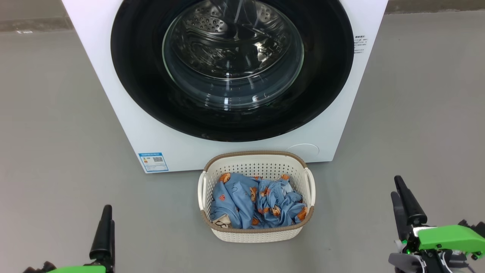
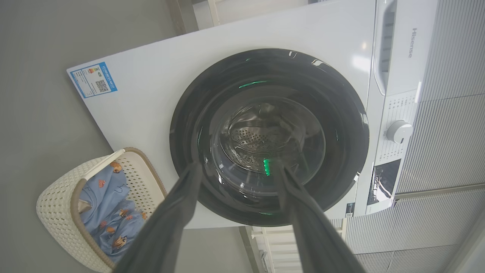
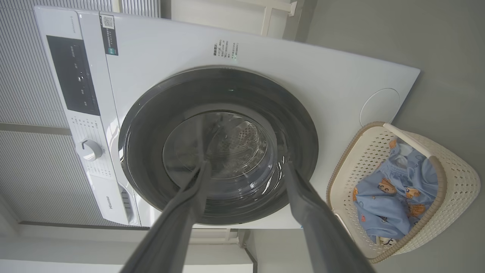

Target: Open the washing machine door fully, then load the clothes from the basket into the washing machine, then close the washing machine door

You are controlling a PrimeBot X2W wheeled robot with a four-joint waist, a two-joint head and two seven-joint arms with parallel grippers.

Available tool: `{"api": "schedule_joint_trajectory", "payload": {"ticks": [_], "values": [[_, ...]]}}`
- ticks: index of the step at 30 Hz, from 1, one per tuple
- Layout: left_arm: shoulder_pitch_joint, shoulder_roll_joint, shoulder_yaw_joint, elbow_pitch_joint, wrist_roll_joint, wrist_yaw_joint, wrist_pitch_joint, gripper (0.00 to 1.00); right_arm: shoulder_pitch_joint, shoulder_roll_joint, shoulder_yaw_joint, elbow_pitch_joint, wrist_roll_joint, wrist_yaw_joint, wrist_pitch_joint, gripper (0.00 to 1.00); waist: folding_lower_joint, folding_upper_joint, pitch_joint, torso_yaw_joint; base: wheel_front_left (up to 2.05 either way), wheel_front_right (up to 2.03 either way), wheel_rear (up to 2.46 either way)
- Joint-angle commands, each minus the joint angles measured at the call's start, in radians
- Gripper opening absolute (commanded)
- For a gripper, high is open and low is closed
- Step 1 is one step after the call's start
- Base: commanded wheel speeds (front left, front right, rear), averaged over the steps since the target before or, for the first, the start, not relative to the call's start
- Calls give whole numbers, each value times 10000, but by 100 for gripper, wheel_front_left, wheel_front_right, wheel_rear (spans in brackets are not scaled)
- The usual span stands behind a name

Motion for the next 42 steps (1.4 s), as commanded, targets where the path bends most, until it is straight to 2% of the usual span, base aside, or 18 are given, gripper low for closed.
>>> {"api": "schedule_joint_trajectory", "payload": {"ticks": [1, 13, 24, 29, 42], "values": [[-512, 282, 5, -361, 317, -29, -132, 100, -550, -205, 103, -382, -362, 19, -135, 100, 0, -1, 5, -1, 0, 0, 0], [-693, 489, -263, -437, 1969, -37, -523, 100, -695, -359, 455, -608, -2281, 25, -492, 100, 0, -1, 39, -19, 0, 0, 0], [-851, 668, -346, -321, 3909, -44, -848, 100, -936, -665, 983, -638, -4166, 31, -819, 100, 0, -1, 107, -73, 0, 0, 0], [-886, 604, -203, -310, 4981, -48, -994, 100, -1004, -759, 1199, -638, -4803, 33, -965, 100, 0, -1, 81, -86, 0, 0, 0], [-919, 677, -298, -277, 6709, -56, -1348, 100, -1194, -1063, 1603, -601, -6331, 39, -1321, 100, 0, -1, 46, -116, 0, 0, 0]]}}
